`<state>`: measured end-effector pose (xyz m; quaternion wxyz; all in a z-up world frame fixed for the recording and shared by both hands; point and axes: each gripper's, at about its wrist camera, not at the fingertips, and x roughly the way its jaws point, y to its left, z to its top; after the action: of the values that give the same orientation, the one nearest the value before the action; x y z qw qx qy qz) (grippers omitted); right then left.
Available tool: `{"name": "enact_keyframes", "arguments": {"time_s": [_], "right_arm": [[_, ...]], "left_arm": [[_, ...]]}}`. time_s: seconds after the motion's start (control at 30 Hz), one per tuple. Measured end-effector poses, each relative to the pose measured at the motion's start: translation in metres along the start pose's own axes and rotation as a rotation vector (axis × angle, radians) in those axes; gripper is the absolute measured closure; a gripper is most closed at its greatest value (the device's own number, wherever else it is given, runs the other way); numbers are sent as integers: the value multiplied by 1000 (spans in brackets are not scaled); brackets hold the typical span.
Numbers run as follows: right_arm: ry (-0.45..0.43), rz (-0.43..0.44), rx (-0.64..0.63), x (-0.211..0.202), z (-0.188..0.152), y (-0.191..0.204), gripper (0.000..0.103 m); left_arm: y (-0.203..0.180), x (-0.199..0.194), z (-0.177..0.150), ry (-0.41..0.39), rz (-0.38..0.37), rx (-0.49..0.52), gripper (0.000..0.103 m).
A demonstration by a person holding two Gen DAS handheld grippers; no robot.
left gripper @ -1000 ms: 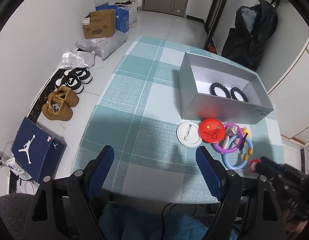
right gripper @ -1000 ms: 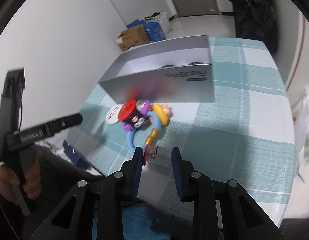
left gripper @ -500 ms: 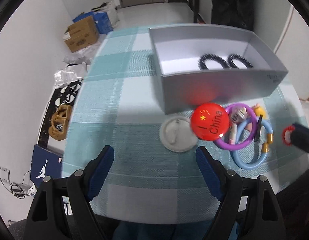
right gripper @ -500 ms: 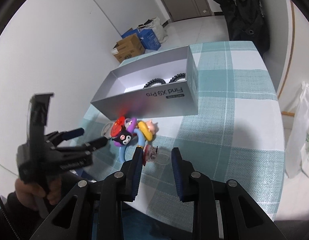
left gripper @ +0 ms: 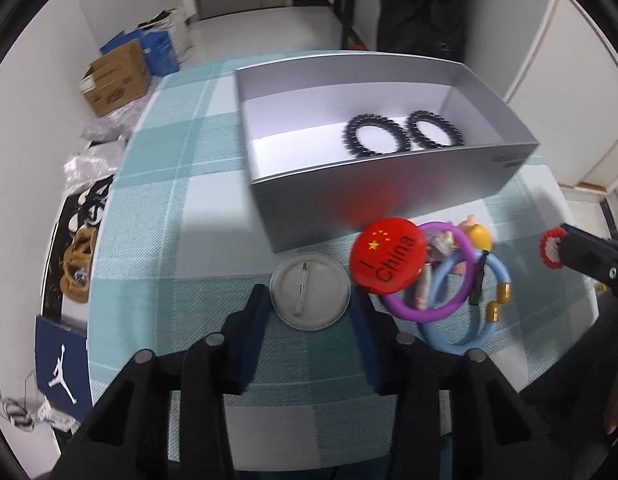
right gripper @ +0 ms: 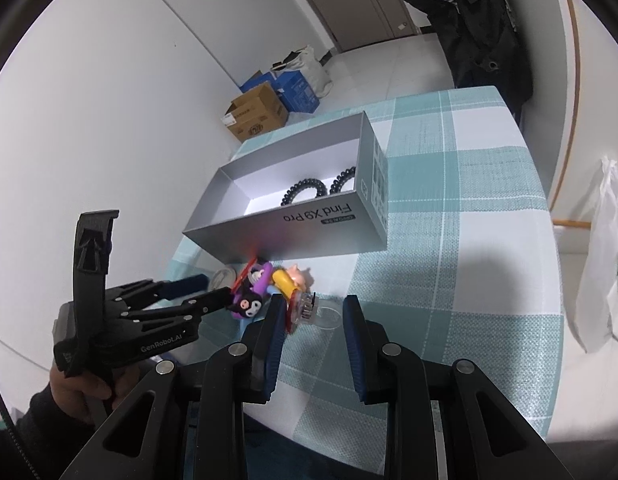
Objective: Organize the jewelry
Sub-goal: 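Grasp the small red ring charm with the right tool while the left tool grasps the white round badge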
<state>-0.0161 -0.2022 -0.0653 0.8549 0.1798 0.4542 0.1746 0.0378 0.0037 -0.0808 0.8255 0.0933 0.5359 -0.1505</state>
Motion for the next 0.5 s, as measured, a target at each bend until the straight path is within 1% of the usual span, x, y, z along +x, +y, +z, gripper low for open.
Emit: {"name": "enact_keyframes", "arguments": {"time_s": [0.2, 0.3, 0.37, 0.5], "right_arm": [[-26, 20, 22, -7, 2, -3, 75], [-47, 31, 34, -12, 4, -4, 75], [-55, 43, 34, -13, 5, -4, 75], [-74, 48, 24, -17, 5, -1, 75]], "left_arm": [[-1, -4, -4, 7, -37, -13, 67], [-3, -16, -9, -12, -41, -14, 67], [-5, -25, -14, -27, -74, -20, 67], [-5, -44, -17, -75, -117, -38, 67]]}}
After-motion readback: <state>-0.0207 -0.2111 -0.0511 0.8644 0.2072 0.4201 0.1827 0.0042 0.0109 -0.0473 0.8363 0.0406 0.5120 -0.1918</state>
